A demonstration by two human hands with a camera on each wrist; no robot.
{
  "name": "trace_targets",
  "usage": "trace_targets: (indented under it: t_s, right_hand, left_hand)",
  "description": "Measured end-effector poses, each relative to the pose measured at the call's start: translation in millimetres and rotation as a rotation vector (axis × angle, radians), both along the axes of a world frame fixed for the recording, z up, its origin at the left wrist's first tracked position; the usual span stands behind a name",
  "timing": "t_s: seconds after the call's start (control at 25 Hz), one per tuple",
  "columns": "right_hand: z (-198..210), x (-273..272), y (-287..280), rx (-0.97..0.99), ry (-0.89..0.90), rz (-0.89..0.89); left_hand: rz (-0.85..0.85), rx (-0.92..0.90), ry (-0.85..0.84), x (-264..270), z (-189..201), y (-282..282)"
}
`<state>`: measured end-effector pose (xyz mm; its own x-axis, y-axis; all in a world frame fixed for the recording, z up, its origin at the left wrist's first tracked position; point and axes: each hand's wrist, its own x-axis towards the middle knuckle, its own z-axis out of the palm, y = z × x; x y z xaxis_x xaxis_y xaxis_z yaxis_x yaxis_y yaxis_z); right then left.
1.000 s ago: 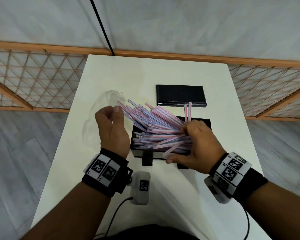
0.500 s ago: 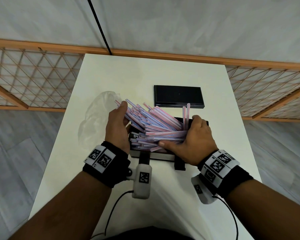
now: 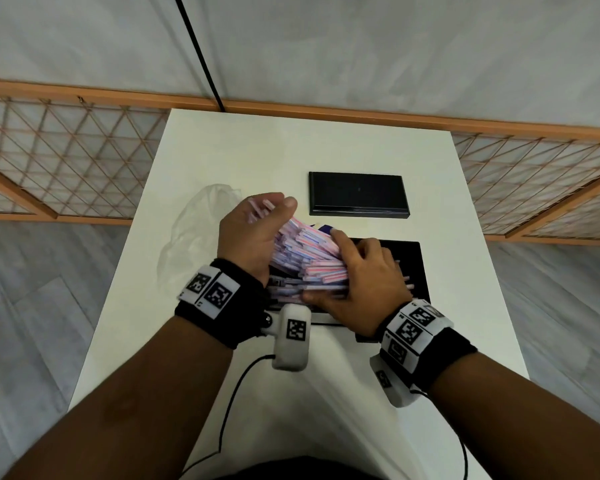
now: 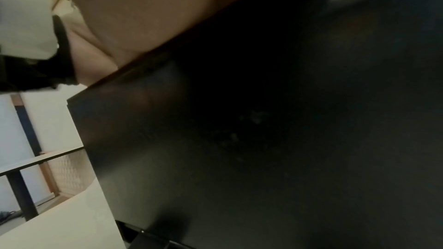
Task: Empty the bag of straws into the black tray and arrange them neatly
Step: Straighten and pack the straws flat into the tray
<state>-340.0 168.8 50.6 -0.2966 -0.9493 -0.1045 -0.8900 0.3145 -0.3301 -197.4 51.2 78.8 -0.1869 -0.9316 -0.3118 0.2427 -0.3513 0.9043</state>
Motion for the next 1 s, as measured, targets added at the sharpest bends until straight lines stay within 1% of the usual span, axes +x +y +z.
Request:
trace_targets:
  t_s: [0.08, 0.16, 0.28, 0.36, 0.4, 0.44, 0.52, 0.56, 0.6, 0.68, 0.72, 0.8, 0.88, 0.96, 1.0]
  right_hand:
    - [-0.1, 2.5, -2.4, -0.020, -0.003, -0.001]
    - [-1.1, 3.9, -3.1, -0.106, -0.041, -0.010]
    - [0.4, 11.2, -1.8, -0.279, -0.059, 0.021]
    - [5.3, 16.0, -1.8, -0.354, -0.034, 0.025]
    - [7.1, 18.1, -2.0, -0.346, -0.016, 0.022]
    - [8.4, 19.8, -2.7, -0.303, -0.001, 0.018]
    - [9.5, 20.2, -2.1, -0.177, -0.008, 0.003]
    - [9.7, 17.5, -0.2, -0.151, -0.014, -0.008]
    - [10.4, 12.5, 2.2, -0.161, -0.016, -0.016]
    - [11.0, -1.6, 10.9, -0.219, -0.026, 0.008]
    - [9.7, -8.2, 15.2, -0.225, -0.049, 0.049]
    - [5.8, -15.2, 21.0, -0.142, -0.078, 0.167]
    - [1.8, -15.1, 20.9, -0.004, -0.055, 0.256]
    - [3.3, -12.0, 18.0, 0.060, -0.045, 0.293]
    - [6.3, -11.8, 16.4, 0.096, -0.009, 0.291]
  left_hand:
    - [-0.055, -0.100, -0.033, -7.6, 3.2, 7.8]
    - [-0.090, -0.127, -0.024, -12.9, 10.0, 16.3]
    - [-0.067, -0.054, 0.107, -13.7, 18.0, 19.3]
    - [-0.043, 0.004, 0.177, -9.8, 21.8, 15.3]
    - [-0.018, 0.013, 0.151, -6.7, 21.3, 12.7]
    - [0.004, 0.001, 0.066, -3.4, 18.4, 10.0]
    - [0.107, -0.078, -0.180, 4.1, 2.9, 1.4]
    - [0.161, -0.087, -0.235, 8.2, -2.2, -1.4]
    - [0.176, -0.058, -0.282, 12.2, -6.5, -2.7]
    - [0.145, 0.076, -0.267, 20.8, -18.9, -3.0]
    - [0.131, 0.102, -0.246, 23.4, -21.7, 0.7]
    - [0.046, 0.066, -0.267, 23.0, -26.5, 14.8]
    - [-0.042, 0.020, -0.300, 16.7, -31.7, 29.9]
    - [-0.099, 0.038, -0.306, 14.2, -42.3, 36.1]
    - [-0.127, 0.035, -0.317, 14.2, -47.2, 35.2]
